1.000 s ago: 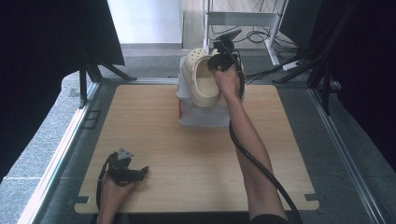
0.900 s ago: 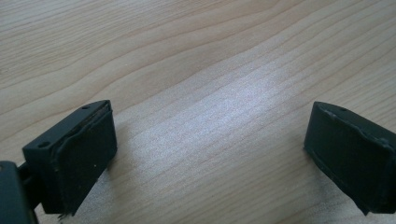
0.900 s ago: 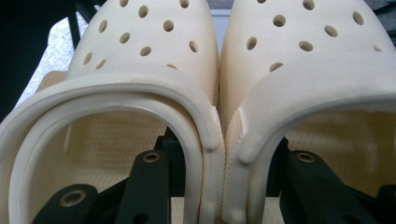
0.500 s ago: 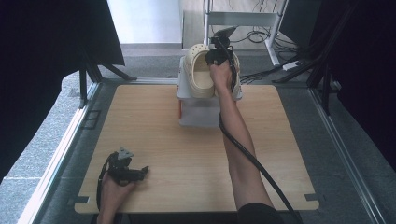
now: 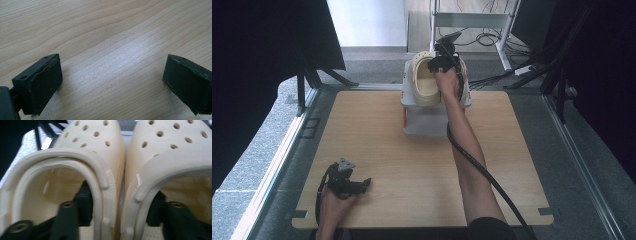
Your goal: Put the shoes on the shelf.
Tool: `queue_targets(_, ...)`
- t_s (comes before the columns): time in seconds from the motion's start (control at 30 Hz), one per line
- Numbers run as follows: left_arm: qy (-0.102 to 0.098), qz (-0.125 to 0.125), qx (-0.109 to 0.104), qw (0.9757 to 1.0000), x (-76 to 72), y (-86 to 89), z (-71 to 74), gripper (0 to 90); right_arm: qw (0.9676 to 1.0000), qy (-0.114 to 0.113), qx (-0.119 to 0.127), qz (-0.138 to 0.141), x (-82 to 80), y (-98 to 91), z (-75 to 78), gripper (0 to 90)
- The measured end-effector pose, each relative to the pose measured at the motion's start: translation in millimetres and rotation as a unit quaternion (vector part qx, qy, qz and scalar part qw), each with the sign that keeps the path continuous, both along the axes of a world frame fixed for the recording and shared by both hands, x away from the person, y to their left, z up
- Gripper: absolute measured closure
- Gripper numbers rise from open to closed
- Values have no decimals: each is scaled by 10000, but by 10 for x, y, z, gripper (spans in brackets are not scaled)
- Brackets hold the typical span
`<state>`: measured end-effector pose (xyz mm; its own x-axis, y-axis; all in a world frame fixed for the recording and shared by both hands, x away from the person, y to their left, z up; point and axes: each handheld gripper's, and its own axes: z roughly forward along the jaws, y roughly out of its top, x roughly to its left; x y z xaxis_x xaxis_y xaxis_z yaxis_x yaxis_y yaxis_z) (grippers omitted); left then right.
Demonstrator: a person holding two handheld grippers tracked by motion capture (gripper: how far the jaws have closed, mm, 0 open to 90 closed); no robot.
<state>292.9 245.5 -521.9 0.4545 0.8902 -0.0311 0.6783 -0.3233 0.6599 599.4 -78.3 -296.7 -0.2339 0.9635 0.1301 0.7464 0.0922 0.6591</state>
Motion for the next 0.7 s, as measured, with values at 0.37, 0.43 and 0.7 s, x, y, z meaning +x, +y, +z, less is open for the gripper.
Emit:
queue_targets(0.37,-8,5,0,10000,0,-1,-2,21,9962,-315,169,795,-227,-145,114,240)
queue_targets(0.43,-10,6,1,10000,0,-2,-2,22,9931,-350,46,1116,-330,-154,140,171)
queue_targets(0.7,-14,11,5,10000,0,-3,-2,22,9858,-545,20,1589,-606,-231,210,142)
